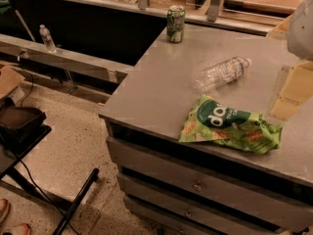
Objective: Move water bottle near green can
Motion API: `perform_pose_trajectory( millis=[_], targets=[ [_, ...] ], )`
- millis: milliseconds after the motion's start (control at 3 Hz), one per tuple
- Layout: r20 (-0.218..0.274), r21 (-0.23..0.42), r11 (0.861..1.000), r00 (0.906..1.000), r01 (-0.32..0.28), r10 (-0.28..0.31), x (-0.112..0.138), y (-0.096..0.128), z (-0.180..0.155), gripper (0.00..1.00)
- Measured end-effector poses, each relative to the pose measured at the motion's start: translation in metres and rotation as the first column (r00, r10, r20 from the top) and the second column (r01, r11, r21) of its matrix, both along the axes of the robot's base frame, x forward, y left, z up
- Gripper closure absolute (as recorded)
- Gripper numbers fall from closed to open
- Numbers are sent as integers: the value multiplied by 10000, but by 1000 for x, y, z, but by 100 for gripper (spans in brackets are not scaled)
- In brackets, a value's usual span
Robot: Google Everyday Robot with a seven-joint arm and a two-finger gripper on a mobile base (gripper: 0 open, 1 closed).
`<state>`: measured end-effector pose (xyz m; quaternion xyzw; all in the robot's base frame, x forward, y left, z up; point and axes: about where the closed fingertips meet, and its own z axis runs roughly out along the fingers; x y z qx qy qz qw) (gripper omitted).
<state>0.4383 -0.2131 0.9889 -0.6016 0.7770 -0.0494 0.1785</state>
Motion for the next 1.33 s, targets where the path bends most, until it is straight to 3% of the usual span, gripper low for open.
perform_pose_trajectory(
  millis=[333, 667, 1000, 1333],
  targets=[
    [2, 0, 10000, 10000, 0, 0, 0, 0, 0, 0],
    [295, -287, 9995, 9995, -93, 101, 21, -12, 1, 0],
    [915, -672, 9964, 9941, -515, 576, 65, -32, 4, 0],
    [1186, -1222, 9850, 9835, -1220, 1365, 115, -51, 3, 0]
  ],
)
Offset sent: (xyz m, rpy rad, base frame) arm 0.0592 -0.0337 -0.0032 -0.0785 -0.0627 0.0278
